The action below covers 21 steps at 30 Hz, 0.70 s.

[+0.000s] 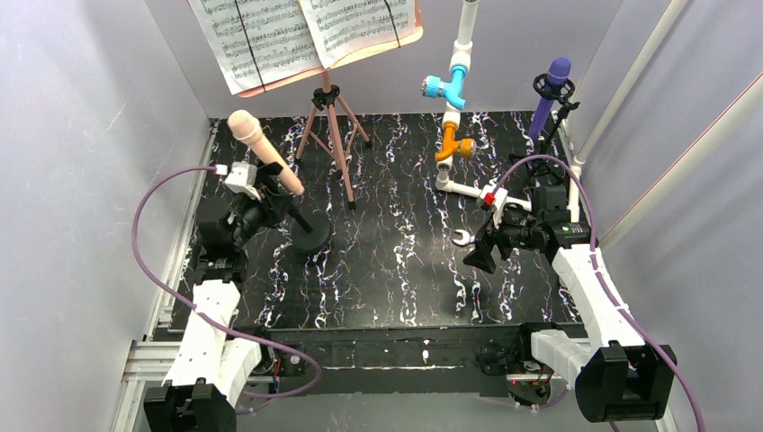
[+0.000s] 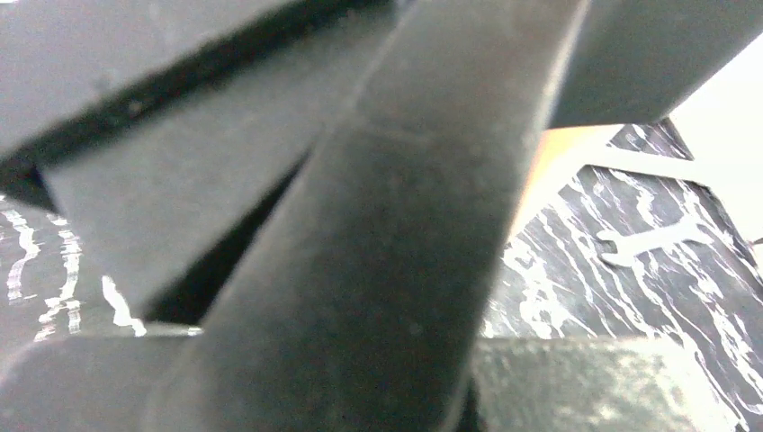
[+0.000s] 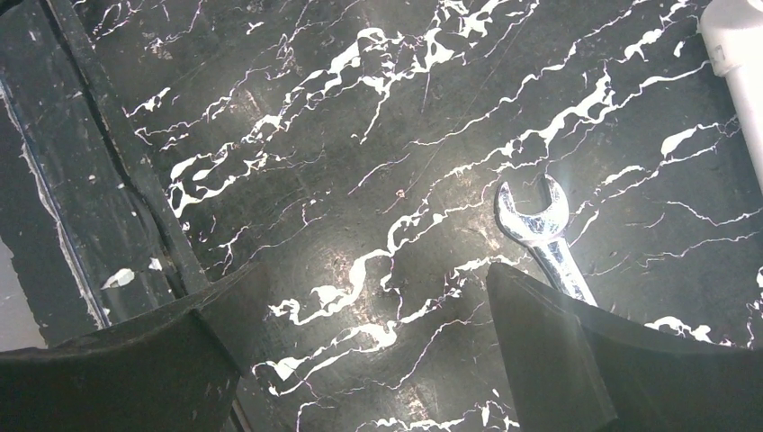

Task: Pack up the instrument practice props
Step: Pick up the microphone stand with the microphone from the center of the board, then place the microphone stand with the microphone at the center of the board.

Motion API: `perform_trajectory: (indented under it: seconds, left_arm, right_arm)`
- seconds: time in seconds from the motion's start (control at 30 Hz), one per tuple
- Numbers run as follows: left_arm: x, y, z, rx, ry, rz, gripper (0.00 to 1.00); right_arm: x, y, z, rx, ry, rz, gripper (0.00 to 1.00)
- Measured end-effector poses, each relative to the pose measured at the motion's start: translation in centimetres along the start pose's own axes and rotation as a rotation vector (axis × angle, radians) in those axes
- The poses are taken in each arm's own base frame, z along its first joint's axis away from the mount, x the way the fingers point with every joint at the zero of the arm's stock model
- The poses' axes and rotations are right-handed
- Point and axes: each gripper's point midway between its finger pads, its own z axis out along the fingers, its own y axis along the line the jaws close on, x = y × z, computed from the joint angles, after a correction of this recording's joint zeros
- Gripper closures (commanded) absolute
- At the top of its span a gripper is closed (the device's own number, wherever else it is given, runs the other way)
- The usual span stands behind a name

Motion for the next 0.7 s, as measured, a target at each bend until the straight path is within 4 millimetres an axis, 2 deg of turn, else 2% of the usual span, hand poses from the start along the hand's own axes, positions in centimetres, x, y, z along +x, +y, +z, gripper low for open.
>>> perform_trajectory:
  seconds: [0.03, 0.1, 0.23, 0.3, 0.43, 0.7]
  left_arm:
    - [0.3, -0.8, -0.1, 0.029, 0.012, -0.002, 1.00]
    - [1.2, -4.9, -0.6, 0.156, 0.042, 0.011, 1.00]
    - [0.9, -10.7, -2.8, 0.356, 0.020, 0.043, 1.00]
    - [0.6, -12.0, -3.6, 0.400, 0.004, 0.050, 1.00]
    - [0.5, -13.3, -4.1, 0.443, -0.002, 0.046, 1.00]
    - [2.9, -16.0, -4.1, 0.517, 0.082, 0.025, 1.00]
  right_arm:
    - [0.0, 0.0, 0.0, -0.003, -0.002, -0.003, 0.00]
    - [-0.1, 0.3, 0.0, -0.016, -0.010, -0.010, 0.00]
    - [-0.2, 0.7, 0.1, -0.045, -0.019, -0.028, 0.00]
    - [-0.2, 0.9, 0.1, -0.060, -0.023, -0.036, 0.00]
    - [-0.2, 1.5, 0.2, -0.093, -0.032, -0.058, 0.00]
    - [0.0, 2.5, 0.2, -0.148, -0.041, -0.083, 0.00]
